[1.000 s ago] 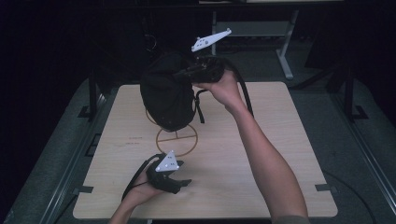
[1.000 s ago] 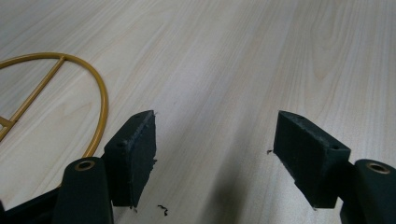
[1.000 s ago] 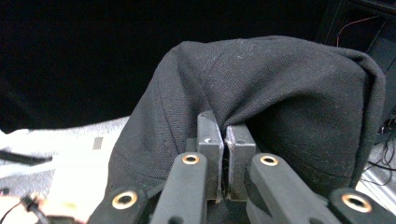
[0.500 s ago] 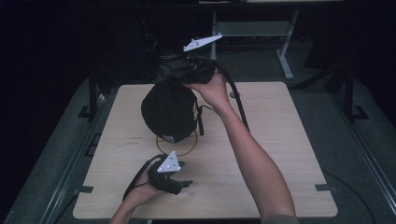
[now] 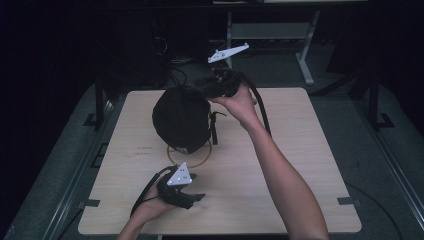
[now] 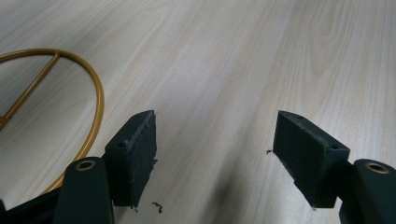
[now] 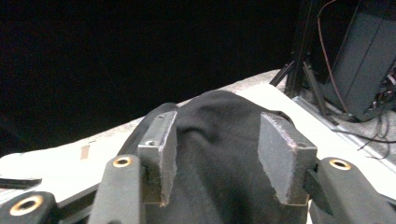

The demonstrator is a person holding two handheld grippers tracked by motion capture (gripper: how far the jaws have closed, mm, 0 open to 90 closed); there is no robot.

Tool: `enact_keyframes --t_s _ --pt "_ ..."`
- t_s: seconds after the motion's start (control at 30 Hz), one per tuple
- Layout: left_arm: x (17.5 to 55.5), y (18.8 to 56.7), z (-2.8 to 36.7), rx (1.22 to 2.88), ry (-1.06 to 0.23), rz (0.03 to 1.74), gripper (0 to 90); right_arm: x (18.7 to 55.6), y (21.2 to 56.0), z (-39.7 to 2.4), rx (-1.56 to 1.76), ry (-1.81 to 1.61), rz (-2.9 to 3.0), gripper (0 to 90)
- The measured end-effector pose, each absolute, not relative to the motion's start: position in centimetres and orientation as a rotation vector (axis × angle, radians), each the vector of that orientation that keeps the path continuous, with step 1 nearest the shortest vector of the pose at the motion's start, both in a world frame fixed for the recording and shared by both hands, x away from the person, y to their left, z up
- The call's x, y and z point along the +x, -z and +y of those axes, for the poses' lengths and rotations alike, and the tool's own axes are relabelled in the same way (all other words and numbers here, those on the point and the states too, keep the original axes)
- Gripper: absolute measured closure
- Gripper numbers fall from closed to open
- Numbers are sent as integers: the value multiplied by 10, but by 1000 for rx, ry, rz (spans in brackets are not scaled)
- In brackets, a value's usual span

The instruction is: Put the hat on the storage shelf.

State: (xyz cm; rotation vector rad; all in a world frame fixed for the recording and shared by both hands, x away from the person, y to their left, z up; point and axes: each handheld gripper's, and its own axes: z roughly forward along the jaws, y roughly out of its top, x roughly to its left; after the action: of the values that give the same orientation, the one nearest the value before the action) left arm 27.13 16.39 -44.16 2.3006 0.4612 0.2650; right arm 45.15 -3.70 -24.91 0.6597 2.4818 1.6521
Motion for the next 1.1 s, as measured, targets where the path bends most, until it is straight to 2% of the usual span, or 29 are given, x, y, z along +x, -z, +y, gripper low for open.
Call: enact_keyframes --t_s 0.7,1.1 --pt "271 445 165 2298 -263 460 275 429 261 -81 688 -1619 2500 334" --pt "272 445 170 2283 -265 488 267 420 274 -104 730 -1611 2497 300"
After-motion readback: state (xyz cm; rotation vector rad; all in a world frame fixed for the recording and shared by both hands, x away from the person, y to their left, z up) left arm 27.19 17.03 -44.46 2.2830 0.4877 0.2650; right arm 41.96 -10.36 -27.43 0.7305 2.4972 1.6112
